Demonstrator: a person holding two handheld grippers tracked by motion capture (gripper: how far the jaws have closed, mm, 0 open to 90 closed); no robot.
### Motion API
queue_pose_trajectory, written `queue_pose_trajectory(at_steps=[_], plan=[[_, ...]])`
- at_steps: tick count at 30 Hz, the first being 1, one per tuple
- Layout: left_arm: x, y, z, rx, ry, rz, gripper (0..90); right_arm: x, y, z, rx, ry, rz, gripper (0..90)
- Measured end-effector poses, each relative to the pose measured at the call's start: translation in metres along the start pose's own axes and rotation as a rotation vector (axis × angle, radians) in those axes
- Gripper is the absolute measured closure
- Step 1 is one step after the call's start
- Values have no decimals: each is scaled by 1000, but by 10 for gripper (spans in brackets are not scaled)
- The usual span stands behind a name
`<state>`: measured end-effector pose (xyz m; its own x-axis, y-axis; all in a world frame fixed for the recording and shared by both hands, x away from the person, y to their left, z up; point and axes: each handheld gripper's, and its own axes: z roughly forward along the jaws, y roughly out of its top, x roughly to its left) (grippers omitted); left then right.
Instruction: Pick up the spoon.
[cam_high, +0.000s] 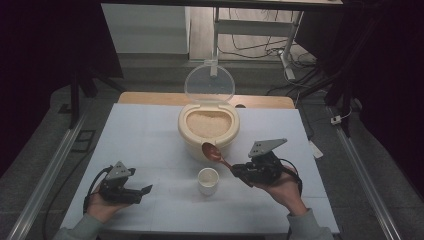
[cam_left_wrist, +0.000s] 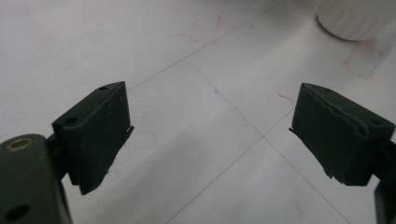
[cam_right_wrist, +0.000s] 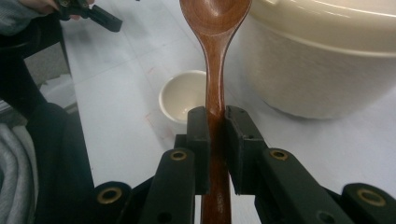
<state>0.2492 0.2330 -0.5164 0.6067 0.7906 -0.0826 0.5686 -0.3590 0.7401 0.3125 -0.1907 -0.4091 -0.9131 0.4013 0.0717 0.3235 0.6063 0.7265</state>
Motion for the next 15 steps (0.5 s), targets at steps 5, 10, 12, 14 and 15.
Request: queue_pose_trajectory(at_steps=[5, 10, 12, 14, 15], plan=[[0, 0, 1, 1, 1, 1, 116, 4, 5, 12, 34, 8, -51, 804], [-1, 0, 1, 4, 0, 5, 116, 9, 8, 21, 55, 31, -93, 804], [-1, 0, 1, 4, -1, 4, 116, 10, 7, 24, 66, 38, -106, 804], [-1, 0, 1, 4, -1, 6, 117, 11, 7, 26, 75, 41, -123, 804], [-1, 0, 1, 4, -1, 7, 116, 12, 7, 27, 75, 46, -132, 804]])
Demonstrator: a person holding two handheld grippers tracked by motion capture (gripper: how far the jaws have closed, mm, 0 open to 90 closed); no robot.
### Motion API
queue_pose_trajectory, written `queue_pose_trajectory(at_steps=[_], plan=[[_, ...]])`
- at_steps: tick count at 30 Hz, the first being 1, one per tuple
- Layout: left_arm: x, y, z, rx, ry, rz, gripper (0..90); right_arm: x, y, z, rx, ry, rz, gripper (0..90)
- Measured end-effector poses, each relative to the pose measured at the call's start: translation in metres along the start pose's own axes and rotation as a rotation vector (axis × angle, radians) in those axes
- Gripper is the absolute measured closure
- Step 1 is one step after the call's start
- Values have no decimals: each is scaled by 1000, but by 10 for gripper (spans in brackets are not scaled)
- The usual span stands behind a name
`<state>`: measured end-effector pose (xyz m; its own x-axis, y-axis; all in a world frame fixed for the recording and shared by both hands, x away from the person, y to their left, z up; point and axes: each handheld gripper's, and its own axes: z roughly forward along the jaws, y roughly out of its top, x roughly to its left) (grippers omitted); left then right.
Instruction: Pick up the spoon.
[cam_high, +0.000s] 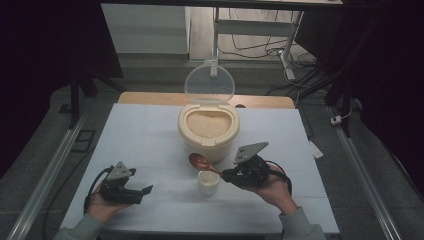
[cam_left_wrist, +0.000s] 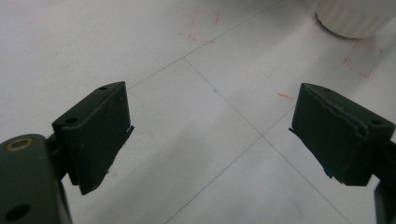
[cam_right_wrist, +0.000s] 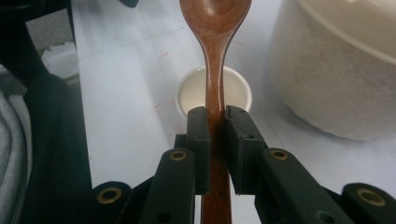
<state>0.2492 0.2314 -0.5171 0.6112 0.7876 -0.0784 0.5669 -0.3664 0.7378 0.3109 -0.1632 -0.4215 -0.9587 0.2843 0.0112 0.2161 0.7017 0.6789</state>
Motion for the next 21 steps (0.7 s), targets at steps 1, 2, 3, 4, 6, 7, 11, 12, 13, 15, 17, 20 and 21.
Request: queue_pose_trajectory(at_steps=[1, 2, 3, 4, 6, 7, 11, 12, 13, 15, 17, 20, 21], plan=[[0, 0, 0, 0, 0, 0, 117, 1, 0, 0, 4, 4, -7, 804], [0, 0, 0, 0, -2, 2, 117, 1, 0, 1, 5, 9, -14, 804], [0, 0, 0, 0, -1, 3, 117, 2, 0, 2, 5, 12, -18, 804], [-1, 0, 0, 0, -2, 4, 118, 3, 1, 3, 15, 12, -24, 804], [-1, 0, 0, 0, -3, 4, 118, 4, 1, 6, 26, 15, -31, 804], [-1, 0, 0, -2, -4, 5, 118, 4, 1, 7, 30, 16, -33, 804], [-1, 0, -1, -3, -5, 6, 119, 6, 1, 9, 34, 19, -42, 804], [-1, 0, -1, -4, -5, 6, 119, 6, 2, 9, 34, 23, -45, 804], [-1, 0, -1, -4, -5, 6, 119, 7, 2, 9, 36, 24, -51, 804], [-1, 1, -1, -5, -6, 7, 119, 8, 3, 9, 34, 27, -62, 804], [-2, 2, -1, -7, -10, 12, 126, 8, 3, 9, 31, 26, -68, 804], [-6, 7, -5, -16, -35, 37, 138, 8, 3, 9, 33, 30, -69, 804], [-8, 9, -6, -17, -47, 48, 138, 8, 3, 9, 33, 30, -69, 804]])
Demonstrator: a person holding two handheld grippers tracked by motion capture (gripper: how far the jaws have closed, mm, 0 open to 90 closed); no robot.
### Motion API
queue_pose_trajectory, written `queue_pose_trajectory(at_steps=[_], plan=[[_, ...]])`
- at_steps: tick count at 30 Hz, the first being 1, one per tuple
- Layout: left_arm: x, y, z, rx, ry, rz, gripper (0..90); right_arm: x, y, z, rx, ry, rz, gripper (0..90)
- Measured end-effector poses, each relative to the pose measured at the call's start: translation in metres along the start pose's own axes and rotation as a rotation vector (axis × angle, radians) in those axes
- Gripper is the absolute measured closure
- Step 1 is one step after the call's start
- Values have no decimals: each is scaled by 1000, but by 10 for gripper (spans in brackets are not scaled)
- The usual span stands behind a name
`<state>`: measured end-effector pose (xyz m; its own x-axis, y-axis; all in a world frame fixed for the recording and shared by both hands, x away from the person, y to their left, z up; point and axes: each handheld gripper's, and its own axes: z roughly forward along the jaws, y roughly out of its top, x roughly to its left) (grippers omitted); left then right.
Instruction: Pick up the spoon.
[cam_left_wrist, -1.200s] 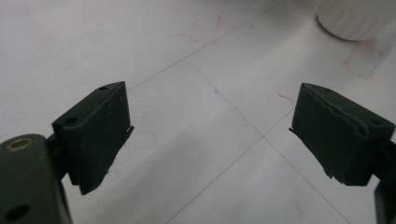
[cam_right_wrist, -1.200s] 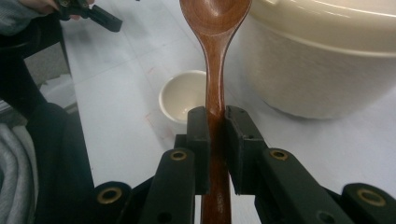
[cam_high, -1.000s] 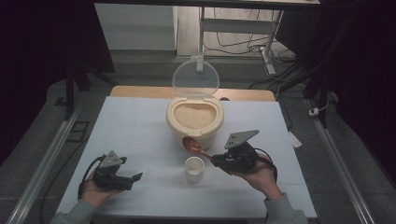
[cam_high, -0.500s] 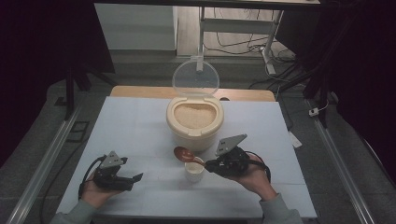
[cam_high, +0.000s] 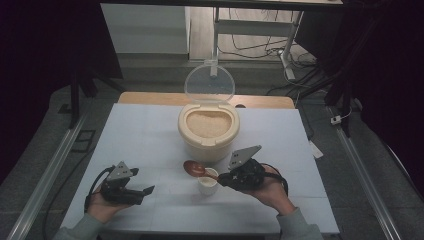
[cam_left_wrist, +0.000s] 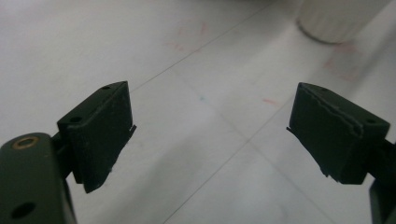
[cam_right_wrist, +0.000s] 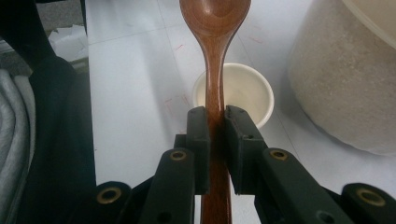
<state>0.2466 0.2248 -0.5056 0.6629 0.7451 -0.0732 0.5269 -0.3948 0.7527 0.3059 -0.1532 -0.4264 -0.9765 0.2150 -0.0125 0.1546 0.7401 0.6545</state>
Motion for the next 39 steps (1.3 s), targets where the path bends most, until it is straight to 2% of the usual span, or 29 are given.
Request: queue_pose_trajectory(at_steps=[11, 14, 15, 16, 23, 32, 39], plan=[[-23, 40, -5, -35, -59, 131, 161, 1, 2, -1, -6, 1, -17, 804], [-33, 53, -6, -44, -72, 190, 172, 2, 2, -1, -14, 7, -17, 804], [-40, 63, -7, -50, -78, 230, 175, 2, 2, -1, -13, 9, -20, 804], [-40, 63, -7, -50, -78, 230, 180, 2, 3, -1, -15, 12, -20, 804], [-66, 97, -7, -73, -99, 373, 203, 5, 5, 1, -11, 20, -35, 804], [-96, 123, 2, -43, -122, 516, 243, 8, 7, 4, -9, 42, -45, 804], [-113, 133, 20, 67, -134, 625, 318, 10, 9, 9, 1, 58, -51, 804]])
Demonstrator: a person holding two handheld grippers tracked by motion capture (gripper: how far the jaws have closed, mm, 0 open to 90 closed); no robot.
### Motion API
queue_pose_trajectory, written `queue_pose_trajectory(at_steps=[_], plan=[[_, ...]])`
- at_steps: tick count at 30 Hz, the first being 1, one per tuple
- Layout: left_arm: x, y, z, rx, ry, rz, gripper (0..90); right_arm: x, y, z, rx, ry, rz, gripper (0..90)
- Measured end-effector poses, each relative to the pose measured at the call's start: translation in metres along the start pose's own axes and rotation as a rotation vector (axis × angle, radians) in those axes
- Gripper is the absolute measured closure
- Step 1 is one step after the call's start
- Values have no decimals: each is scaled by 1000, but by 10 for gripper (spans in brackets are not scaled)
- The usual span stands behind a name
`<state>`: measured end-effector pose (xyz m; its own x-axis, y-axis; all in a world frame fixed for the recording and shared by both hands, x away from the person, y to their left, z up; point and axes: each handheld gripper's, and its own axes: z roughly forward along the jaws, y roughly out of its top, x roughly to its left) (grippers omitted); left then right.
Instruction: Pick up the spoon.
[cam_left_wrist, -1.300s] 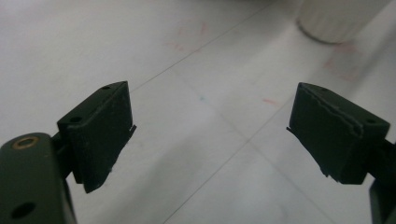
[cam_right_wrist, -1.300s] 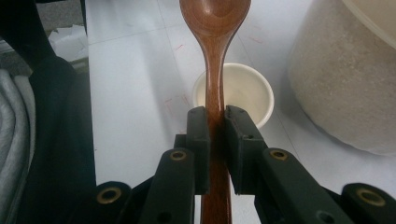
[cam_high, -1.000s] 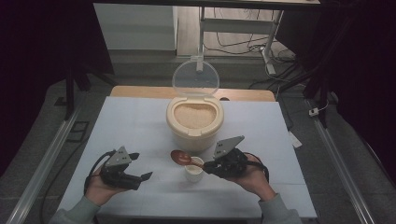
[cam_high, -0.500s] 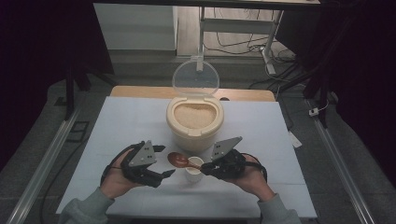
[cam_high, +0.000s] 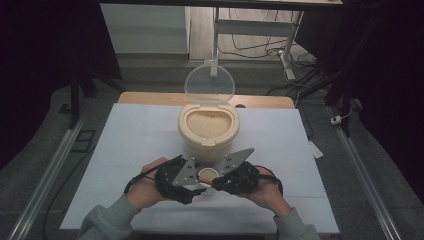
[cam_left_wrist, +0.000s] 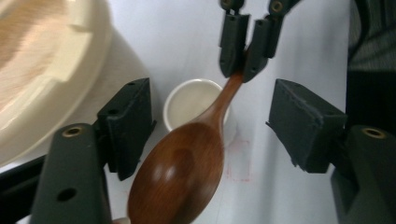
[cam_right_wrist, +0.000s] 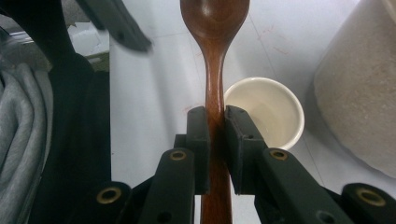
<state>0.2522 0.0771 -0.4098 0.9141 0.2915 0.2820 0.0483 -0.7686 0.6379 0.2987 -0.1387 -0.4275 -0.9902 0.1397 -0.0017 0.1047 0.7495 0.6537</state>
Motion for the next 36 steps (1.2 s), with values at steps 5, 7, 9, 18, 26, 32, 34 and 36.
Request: queue_pose_trajectory(at_steps=[5, 7, 9, 18, 26, 32, 34, 36], plan=[[0, 6, 15, 93, -56, 43, 385, 1, 0, 2, 11, 10, -10, 804], [0, 6, 20, 121, -70, 46, 410, 2, 1, 3, 21, 10, -19, 804], [1, 7, 23, 148, -81, 61, 426, 2, 1, 4, 14, 13, -18, 804], [1, 5, 32, 200, -127, 84, 654, 6, 3, 8, 34, 28, -52, 804], [0, 1, 39, 213, -227, 95, 764, 7, 2, 12, 55, 80, -64, 801], [1, -1, 42, 203, -270, 77, 778, 6, 0, 13, 57, 107, -40, 793], [1, -1, 41, 193, -262, 69, 781, 5, -1, 11, 39, 98, -30, 780], [3, -2, 40, 182, -246, 58, 785, 2, -2, 6, 7, 82, -7, 751]])
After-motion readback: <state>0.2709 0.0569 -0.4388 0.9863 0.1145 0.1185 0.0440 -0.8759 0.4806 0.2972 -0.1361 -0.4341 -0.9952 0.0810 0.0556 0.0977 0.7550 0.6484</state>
